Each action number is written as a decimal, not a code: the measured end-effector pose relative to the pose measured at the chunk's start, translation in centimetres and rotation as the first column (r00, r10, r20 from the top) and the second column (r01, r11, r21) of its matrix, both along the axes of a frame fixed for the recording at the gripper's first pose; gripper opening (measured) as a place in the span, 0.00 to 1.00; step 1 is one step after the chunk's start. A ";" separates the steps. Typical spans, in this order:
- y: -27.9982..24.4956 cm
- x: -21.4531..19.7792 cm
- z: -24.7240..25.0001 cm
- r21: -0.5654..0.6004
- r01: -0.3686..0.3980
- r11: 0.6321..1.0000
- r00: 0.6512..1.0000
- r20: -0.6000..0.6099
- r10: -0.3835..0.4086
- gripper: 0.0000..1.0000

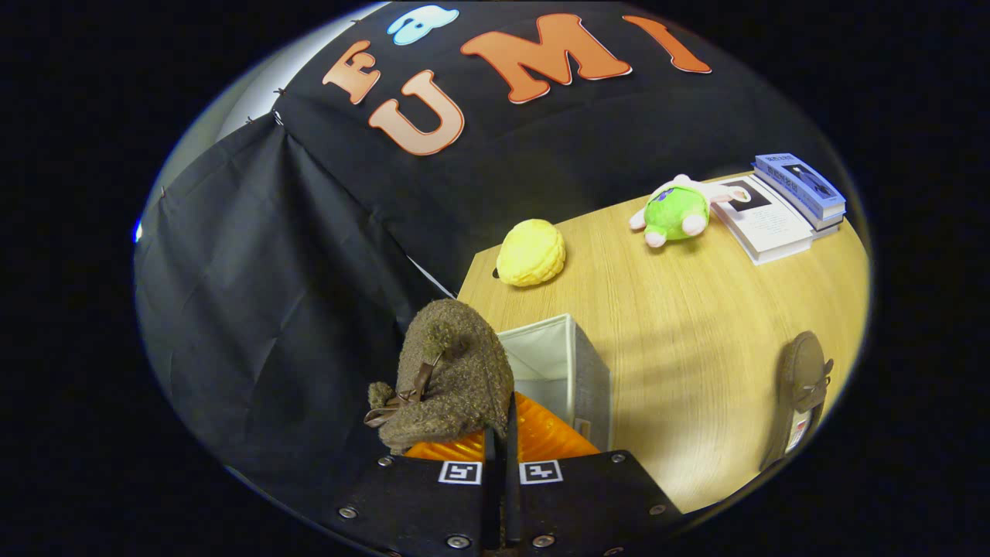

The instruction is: Open the storage box then place both shoes into the box .Put the left shoe in first, then the right shoe, with the right side of both shoes facing outward in a uniform manner.

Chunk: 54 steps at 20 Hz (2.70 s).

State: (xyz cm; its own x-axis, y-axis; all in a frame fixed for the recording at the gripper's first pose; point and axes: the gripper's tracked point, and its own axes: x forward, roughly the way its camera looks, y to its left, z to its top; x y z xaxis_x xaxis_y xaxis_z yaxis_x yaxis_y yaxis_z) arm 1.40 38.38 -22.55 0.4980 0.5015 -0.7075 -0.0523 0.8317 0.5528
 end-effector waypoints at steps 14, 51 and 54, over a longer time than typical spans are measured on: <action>6.7 -1.6 -9.7 -0.079 -0.072 0.994 0.965 -0.257 0.050 0.04; -25.8 -7.1 -6.3 -0.336 0.012 0.942 1.000 0.017 -0.006 0.93; -28.7 -7.7 -7.9 -0.409 0.016 0.913 1.000 0.015 -0.011 0.93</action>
State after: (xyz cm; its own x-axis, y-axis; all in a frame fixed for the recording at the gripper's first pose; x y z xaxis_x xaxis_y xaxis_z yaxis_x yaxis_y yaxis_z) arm -6.29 9.71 -30.44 0.5128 0.1630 -0.8429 -0.0439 0.9855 0.1639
